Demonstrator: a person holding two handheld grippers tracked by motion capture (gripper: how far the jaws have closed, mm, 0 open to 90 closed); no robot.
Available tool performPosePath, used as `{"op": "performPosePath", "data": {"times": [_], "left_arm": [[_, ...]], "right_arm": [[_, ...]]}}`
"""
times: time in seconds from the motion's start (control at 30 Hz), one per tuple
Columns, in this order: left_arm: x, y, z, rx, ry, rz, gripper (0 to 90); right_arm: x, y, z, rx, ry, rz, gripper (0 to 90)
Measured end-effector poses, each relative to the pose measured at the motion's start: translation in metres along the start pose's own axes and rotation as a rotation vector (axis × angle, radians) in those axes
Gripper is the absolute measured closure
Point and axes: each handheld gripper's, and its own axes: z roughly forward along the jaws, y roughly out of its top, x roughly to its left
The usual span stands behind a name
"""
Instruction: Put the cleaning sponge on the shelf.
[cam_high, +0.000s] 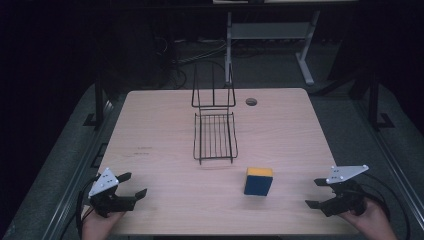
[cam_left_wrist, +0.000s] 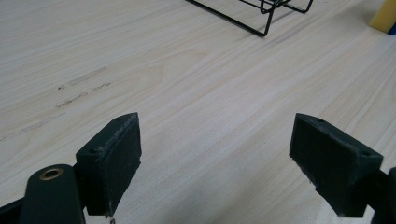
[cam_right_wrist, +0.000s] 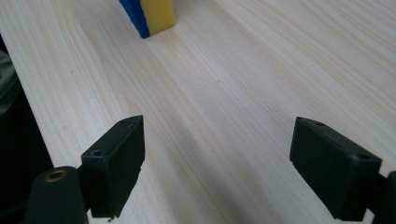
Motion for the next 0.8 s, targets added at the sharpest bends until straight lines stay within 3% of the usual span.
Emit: {"op": "performPosePath", "data": {"times": [0.3,0.8], "left_arm": [[0.0,0.002,0.001,0.0,0.0,0.007,16.3],[0.0,0.002,0.0,-0.001,-0.001,0.008,16.2]], "right_arm": [[0.002,0.008,0.0,0.003,0.008,-0.027,17.4],[0.007,0.04,0.009,0.026,0.041,-0.097,17.5]]}}
